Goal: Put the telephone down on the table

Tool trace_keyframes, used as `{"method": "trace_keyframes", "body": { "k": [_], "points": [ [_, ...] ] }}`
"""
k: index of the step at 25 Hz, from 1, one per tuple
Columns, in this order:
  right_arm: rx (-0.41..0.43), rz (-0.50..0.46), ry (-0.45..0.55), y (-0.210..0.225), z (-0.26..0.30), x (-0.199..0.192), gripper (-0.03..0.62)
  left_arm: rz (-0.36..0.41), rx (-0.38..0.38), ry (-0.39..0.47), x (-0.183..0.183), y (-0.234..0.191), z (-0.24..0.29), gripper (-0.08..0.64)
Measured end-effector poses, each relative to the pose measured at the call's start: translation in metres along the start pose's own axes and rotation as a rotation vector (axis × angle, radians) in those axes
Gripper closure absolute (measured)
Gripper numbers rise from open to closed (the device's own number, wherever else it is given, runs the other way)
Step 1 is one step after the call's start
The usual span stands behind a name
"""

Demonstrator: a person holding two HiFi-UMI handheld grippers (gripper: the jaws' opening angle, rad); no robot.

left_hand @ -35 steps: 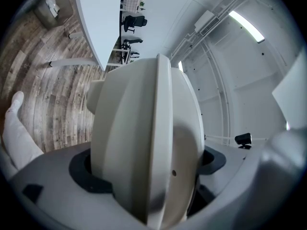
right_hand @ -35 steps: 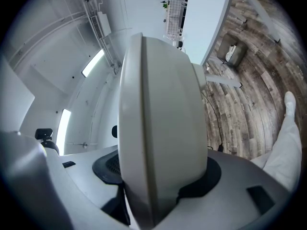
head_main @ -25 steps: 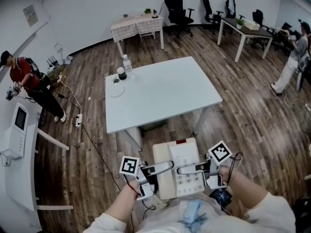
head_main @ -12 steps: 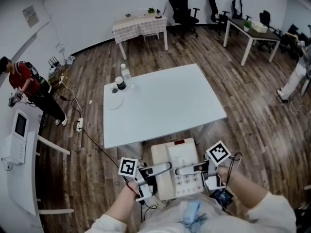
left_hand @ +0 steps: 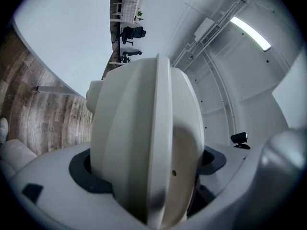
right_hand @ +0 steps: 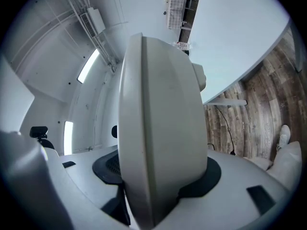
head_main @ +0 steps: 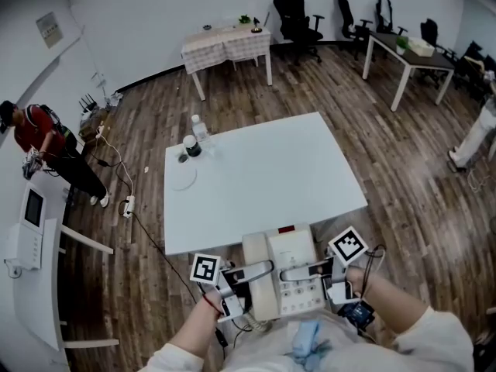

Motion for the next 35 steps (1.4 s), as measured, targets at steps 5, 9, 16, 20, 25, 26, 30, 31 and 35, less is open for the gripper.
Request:
{"method": "trace_keyframes", "body": {
  "k": [5, 9, 16, 20, 25, 26, 30, 31, 35],
  "points": [
    [-0.005, -0.004, -0.017, 0.005, 0.005, 0.032, 0.313, 0.013, -0.001, 0.014, 0.030, -0.005, -0.004, 0.087],
    [-0.011, -0.006, -0.027, 0.012, 0.013, 0.060, 0.313, 0.014, -0.004, 0.022, 0.057, -0.009, -0.012, 0.087],
    [0.002, -0.036, 0.003, 0.012, 0.030, 0.098, 0.313, 0.037, 0.003, -0.019, 0.101, -0.005, -0.022, 0.087],
    [-0.002, -0.040, 0.021, 0.013, 0.032, 0.113, 0.313, 0.038, 0.005, -0.033, 0.118, -0.004, -0.022, 0.087],
    [-0.003, -0.040, 0.039, 0.016, 0.036, 0.126, 0.313, 0.045, 0.006, -0.052, 0.135, -0.007, -0.025, 0.087],
    [-0.005, -0.041, 0.040, 0.017, 0.036, 0.129, 0.313, 0.046, 0.004, -0.053, 0.139, -0.008, -0.025, 0.087],
    [-0.024, -0.055, 0.036, 0.027, 0.036, 0.149, 0.313, 0.046, -0.012, -0.051, 0.157, -0.019, -0.028, 0.087],
    [-0.027, -0.059, 0.036, 0.030, 0.037, 0.154, 0.313, 0.053, -0.015, -0.051, 0.162, -0.023, -0.029, 0.087],
    [-0.019, -0.071, 0.035, 0.040, 0.037, 0.171, 0.313, 0.073, -0.012, -0.055, 0.180, -0.033, -0.030, 0.087]
  ]
}}
Point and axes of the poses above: the fingertips, and each gripper's own axes: z forward along the fingers, y to its right, x out of its top, the point moved 9 cm from there along -z, backward along the fingers, and after that the axes turned 1 degree about z, right-handed, at the moved point
